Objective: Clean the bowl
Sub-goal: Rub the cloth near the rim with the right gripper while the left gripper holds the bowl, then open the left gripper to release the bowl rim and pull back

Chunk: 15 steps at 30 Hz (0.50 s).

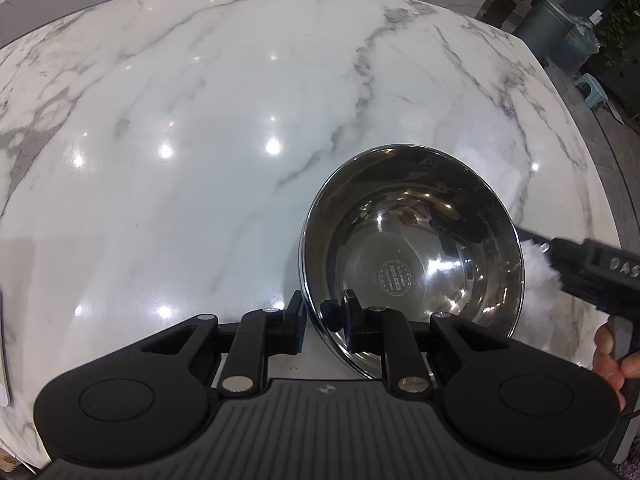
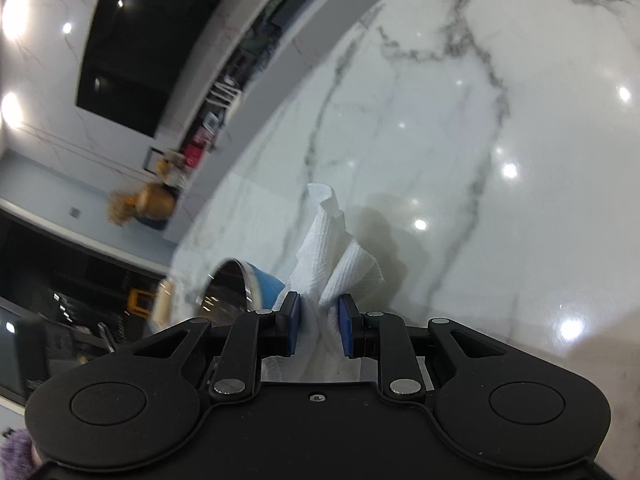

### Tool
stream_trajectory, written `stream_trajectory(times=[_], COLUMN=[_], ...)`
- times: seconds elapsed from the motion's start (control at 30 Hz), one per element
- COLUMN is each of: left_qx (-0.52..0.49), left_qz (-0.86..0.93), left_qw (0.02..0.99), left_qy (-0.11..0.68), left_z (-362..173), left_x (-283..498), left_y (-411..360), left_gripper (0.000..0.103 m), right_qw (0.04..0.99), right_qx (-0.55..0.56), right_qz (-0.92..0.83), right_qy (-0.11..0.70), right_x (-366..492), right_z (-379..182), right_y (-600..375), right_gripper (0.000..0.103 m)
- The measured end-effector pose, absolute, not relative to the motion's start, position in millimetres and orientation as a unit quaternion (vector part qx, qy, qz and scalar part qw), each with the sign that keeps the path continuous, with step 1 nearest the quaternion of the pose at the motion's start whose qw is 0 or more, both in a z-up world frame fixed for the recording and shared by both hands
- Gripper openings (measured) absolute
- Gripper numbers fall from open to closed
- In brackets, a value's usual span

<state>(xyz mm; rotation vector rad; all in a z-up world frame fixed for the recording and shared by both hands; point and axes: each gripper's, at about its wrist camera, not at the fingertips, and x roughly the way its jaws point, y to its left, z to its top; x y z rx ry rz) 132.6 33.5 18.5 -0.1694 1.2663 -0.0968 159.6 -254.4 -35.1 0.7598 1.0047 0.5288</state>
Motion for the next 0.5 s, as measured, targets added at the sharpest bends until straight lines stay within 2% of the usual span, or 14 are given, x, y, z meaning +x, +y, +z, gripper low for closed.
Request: stream_trajectory(times=[0.17,0.4,0.5], left_qx=[-0.092,-0.118,-0.129], left_qz=[-0.048,-0.051,-0.056], left_qw=[0.801,0.814,0.824], left_qy=[0.589,0.566,0.549], left_z=[18,27,36], left_x=[131,123,117], left_y=[36,43,47], left_gripper=[0.017,0.017,0.026], right_qw=[0.788,0.823,0.858], right_qx=[0.286,0.258,0.196], right_qz=[0.243,0.229,0.215], right_qy=[0.488,0.451,0.423], right_x=[159,150,140], right_z=[-34,-15,2], right_y=[-239,-242,-239], right_gripper=[0.02,0.02,0.02])
